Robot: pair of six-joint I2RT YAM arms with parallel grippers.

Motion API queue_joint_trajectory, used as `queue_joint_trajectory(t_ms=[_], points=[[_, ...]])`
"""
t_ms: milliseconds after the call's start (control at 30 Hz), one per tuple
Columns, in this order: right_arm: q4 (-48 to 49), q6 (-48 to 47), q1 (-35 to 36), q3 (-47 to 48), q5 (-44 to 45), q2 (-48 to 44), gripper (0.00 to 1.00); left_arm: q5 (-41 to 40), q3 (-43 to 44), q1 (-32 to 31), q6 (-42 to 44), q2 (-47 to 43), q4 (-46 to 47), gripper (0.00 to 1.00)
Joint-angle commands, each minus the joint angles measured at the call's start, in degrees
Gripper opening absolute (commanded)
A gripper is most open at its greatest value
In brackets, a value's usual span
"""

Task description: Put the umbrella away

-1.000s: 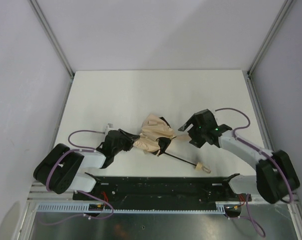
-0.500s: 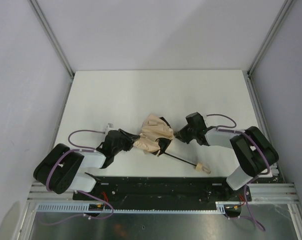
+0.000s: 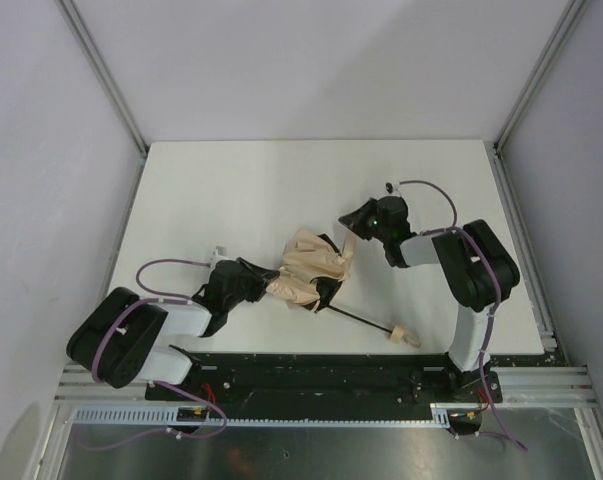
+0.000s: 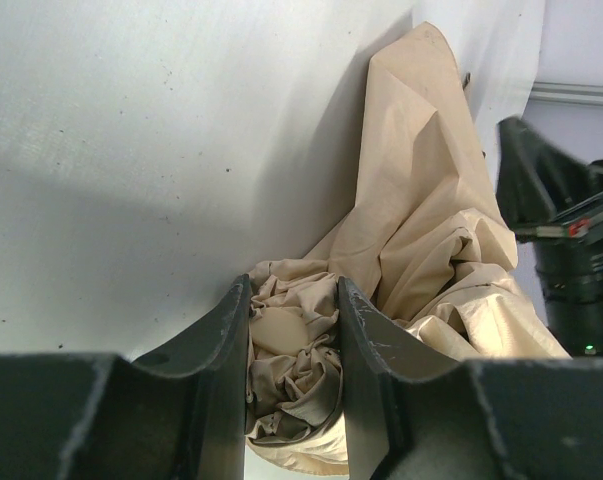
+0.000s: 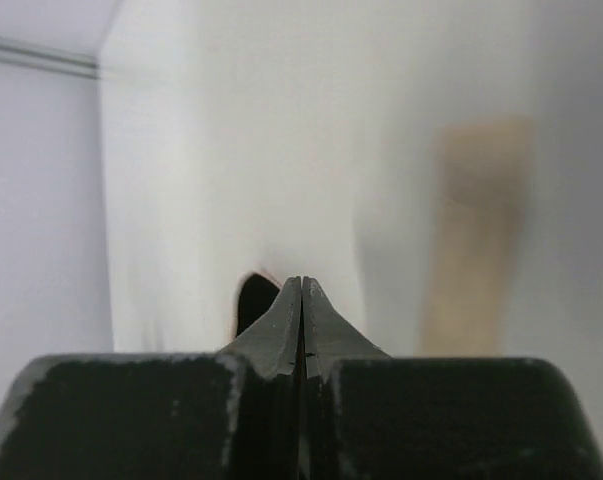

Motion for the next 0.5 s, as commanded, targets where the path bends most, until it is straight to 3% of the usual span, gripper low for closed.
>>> queue_joint_trajectory(t_ms=[0,100,267,333,467], points=[[13.04,-3.76,0.40,5.05,-3.46,2.63,0.00,-0.90,-0.59,-0.51,4.86,-0.26,-2.46,0.00],[4.04,-2.46,-0.47,6.15,-2.64,0.19,0.04,-0.55,-0.38,-0.56,4.76,-0.34,-2.43,0.00],[-23.18,-6.85,-2.50,6.35,-6.08,-7.97,0.49,-0.09,0.14,-0.48,4.89,-0.47,-2.46,0.00],[-29.83,-7.88,-2.99,5.42,-9.78,-9.73,0.60,0.16,0.29,-0.51,4.84,-0.33,-2.42,0.00],[-25.59,-4.39,-3.43,-5.95,-13.32,-17.35,0.74,0.24,0.65,-0.50,5.28,-0.25,-2.36,0.00]])
